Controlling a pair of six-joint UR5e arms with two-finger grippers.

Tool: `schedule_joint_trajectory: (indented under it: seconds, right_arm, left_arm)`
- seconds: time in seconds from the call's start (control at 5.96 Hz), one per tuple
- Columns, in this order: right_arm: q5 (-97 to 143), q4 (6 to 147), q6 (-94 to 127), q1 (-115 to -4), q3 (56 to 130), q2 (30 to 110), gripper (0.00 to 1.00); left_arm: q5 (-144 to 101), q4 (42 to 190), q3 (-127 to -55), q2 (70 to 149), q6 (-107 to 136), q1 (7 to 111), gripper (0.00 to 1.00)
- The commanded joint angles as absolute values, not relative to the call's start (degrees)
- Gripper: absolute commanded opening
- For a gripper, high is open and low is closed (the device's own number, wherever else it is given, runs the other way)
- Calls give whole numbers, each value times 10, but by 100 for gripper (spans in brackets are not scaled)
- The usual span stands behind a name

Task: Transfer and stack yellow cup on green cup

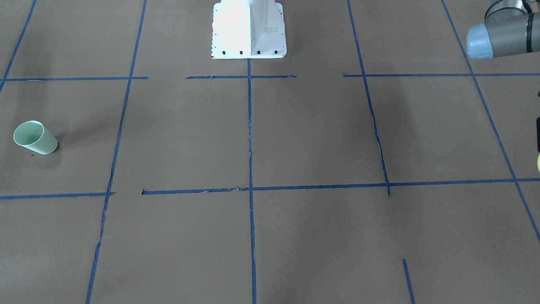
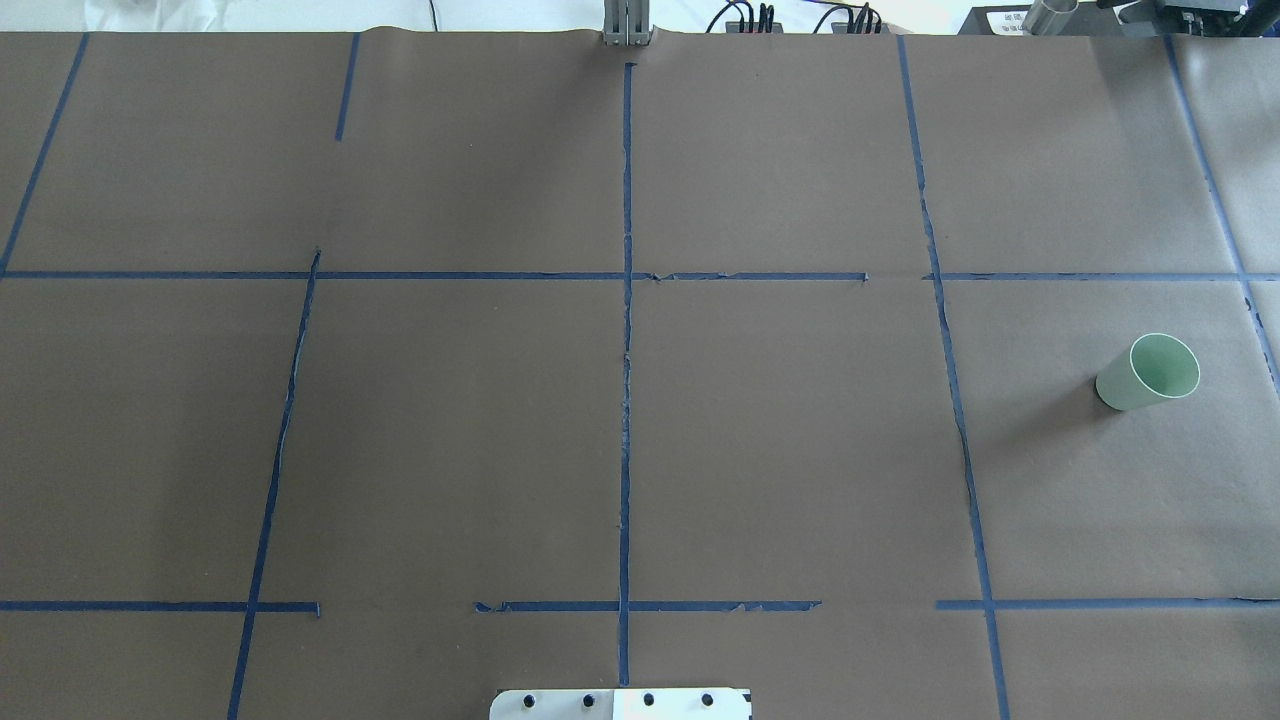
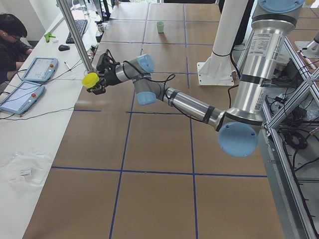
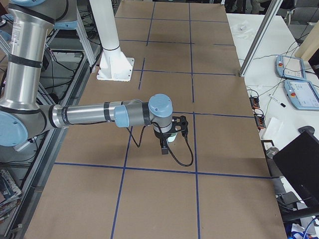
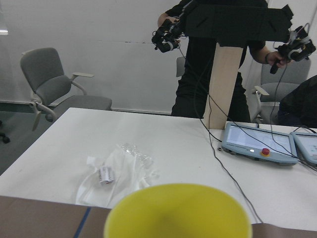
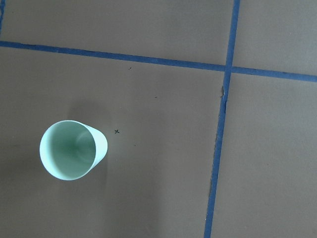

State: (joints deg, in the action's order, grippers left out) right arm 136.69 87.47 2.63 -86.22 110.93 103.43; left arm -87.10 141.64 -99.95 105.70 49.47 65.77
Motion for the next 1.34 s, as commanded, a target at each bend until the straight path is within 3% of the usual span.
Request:
schedule_joint_trajectory:
  seconds: [0.0,0.17,0.5,0.84,1.17]
  right_arm:
    - [1372,876,30,-862,1109,1021,100]
    - [1372,878,30,-862,1109,1013,100]
    - [1370,890,48,-852,1106,984,100]
    - [1371,896,134,-815,1107,942,100]
    - [1390,996,204,-781,1113,830,100]
  left_arm:
    - [-779,1418,-993,1157,473,543,49]
    - [-697,1412,-989,1178,473,473,49]
    - [-467,1411,-908,1247,475,335,47]
    - [-383,1408,-767,1343,535,295,46]
    - [-382,1408,-664,1425,541,287,46]
